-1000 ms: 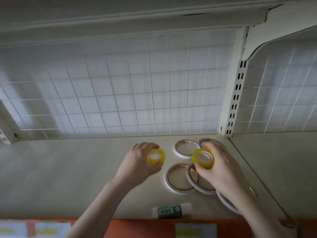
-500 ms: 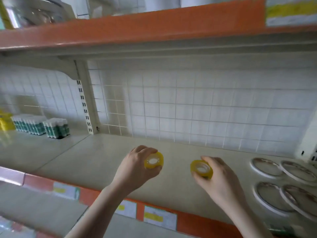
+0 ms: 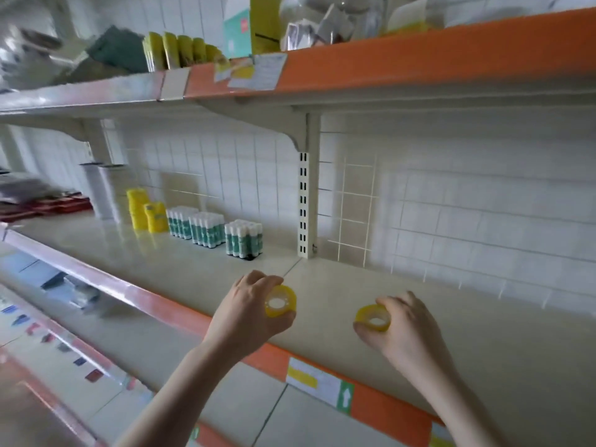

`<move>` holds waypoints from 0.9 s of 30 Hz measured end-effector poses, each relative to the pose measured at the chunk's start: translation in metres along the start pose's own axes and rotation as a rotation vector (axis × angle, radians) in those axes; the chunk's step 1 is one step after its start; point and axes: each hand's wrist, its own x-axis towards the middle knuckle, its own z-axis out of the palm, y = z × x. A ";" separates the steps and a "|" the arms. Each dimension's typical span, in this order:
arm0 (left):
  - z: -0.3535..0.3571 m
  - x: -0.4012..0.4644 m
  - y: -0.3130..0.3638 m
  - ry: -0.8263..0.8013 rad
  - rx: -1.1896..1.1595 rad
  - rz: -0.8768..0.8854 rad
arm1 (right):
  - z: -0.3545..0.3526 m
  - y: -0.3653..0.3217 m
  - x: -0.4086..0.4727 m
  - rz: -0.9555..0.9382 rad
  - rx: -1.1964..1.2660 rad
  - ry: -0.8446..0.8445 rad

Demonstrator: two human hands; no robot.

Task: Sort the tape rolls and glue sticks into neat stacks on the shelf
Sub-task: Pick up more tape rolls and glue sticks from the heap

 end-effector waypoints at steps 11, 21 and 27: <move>-0.027 0.047 -0.136 0.080 0.058 -0.082 | 0.088 -0.097 0.106 -0.156 0.072 -0.145; -0.066 0.109 -0.255 0.125 0.087 -0.130 | 0.154 -0.206 0.206 -0.250 0.160 -0.198; -0.088 0.125 -0.334 0.149 0.078 -0.173 | 0.202 -0.268 0.242 -0.286 0.185 -0.190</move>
